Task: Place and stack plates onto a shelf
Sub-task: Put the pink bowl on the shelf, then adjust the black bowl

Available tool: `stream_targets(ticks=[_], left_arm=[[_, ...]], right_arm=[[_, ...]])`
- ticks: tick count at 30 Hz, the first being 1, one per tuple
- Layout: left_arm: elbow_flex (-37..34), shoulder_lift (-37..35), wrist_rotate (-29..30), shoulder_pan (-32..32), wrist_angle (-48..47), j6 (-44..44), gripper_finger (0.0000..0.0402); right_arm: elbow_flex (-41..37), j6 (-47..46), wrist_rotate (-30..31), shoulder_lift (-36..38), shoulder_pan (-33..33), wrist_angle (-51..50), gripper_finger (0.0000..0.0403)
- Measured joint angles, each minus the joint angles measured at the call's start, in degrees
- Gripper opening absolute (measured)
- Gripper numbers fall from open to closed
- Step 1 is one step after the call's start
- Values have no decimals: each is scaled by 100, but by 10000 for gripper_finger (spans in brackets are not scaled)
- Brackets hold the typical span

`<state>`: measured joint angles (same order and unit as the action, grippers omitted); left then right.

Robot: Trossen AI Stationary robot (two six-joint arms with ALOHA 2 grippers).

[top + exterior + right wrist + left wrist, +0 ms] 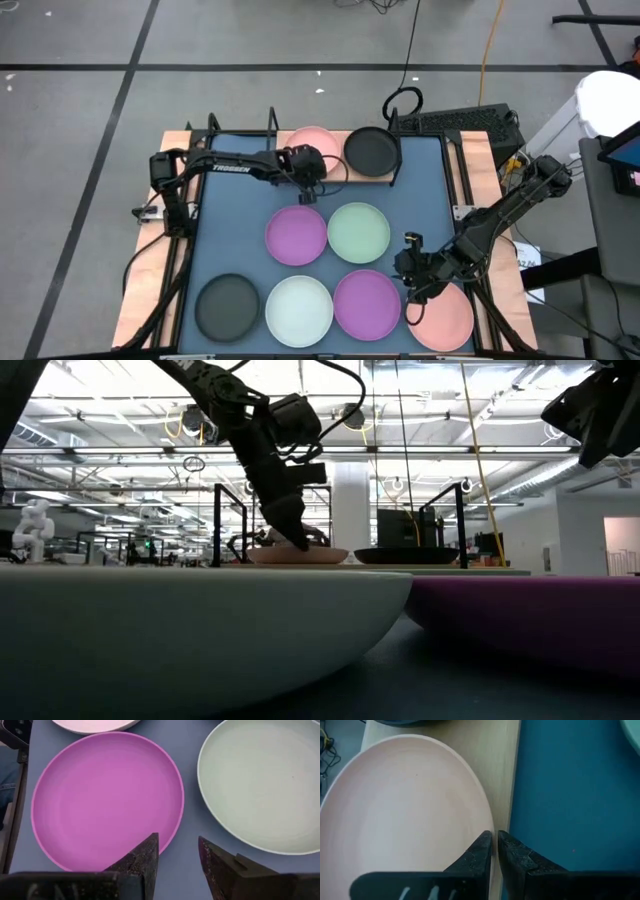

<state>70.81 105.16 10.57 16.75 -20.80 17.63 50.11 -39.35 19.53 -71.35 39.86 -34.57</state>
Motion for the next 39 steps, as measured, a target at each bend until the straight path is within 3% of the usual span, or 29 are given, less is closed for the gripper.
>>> stream_targets(ticks=[5,11,23,27,33,37,39], left_arm=[[0,0,0,-6,0,-253,44],[2,-126,0,-122,-34,-569,46],[4,-1142,14,-657,-567,-1271,46],[7,-1334,9,-1016,-737,-1529,47],[7,-1351,-1,-1490,-837,-1957,47],[7,-1351,-3,-1662,-986,-2016,47],[7,-1351,-2,-1696,-1042,-2024,47]], right_arm=[[0,29,50,0,0,0,121],[0,218,629,0,-4,4,121],[-294,562,1487,-2,-416,479,121],[-301,902,1681,-2,-1080,552,121],[212,2489,1754,-2,-2711,966,120],[730,3377,978,-13,-4025,1111,103],[931,3340,529,-100,-4690,1191,87]])
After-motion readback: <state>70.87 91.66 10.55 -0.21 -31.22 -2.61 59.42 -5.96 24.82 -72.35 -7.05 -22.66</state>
